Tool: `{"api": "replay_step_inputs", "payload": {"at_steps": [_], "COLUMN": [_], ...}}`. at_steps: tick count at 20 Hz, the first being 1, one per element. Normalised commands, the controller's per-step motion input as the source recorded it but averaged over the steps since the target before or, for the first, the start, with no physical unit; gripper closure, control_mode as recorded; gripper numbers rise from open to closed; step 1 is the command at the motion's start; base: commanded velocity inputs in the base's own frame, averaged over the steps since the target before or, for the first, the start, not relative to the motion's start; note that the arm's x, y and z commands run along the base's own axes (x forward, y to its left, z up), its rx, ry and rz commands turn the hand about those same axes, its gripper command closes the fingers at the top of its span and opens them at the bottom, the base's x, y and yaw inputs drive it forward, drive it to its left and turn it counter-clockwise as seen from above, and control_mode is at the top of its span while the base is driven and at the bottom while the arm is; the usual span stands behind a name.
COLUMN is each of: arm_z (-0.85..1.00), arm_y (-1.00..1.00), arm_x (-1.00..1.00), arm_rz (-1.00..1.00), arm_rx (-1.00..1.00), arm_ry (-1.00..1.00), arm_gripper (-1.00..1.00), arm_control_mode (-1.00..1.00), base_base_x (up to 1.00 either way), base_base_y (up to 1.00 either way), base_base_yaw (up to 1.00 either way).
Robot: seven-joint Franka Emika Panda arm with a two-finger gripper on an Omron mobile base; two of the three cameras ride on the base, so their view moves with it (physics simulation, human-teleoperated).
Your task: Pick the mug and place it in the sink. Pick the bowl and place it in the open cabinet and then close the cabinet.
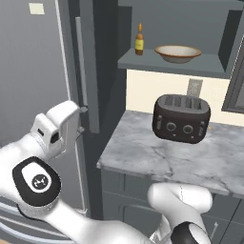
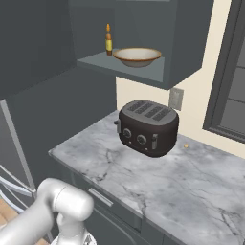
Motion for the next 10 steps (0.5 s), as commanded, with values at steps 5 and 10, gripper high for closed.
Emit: {"api": "replay_step_inputs", "payload": {"at_steps": [5, 10], "arm_z": [0.0, 0.0], "arm_y": [-0.65, -0.72], "arm_x": [-0.03, 0.0], "arm_rz": [0.0, 0.0], "arm_rx": [0.19, 0.21], "arm_ry": [0.0, 0.0], "arm_gripper": [-1.0, -1.0], "arm_control_mode": [-1.0, -1.0], "base_base_x": [0.0, 0.0], "base_base_y": [0.0, 0.0], "base_base_yaw": [0.0, 0.0]}}
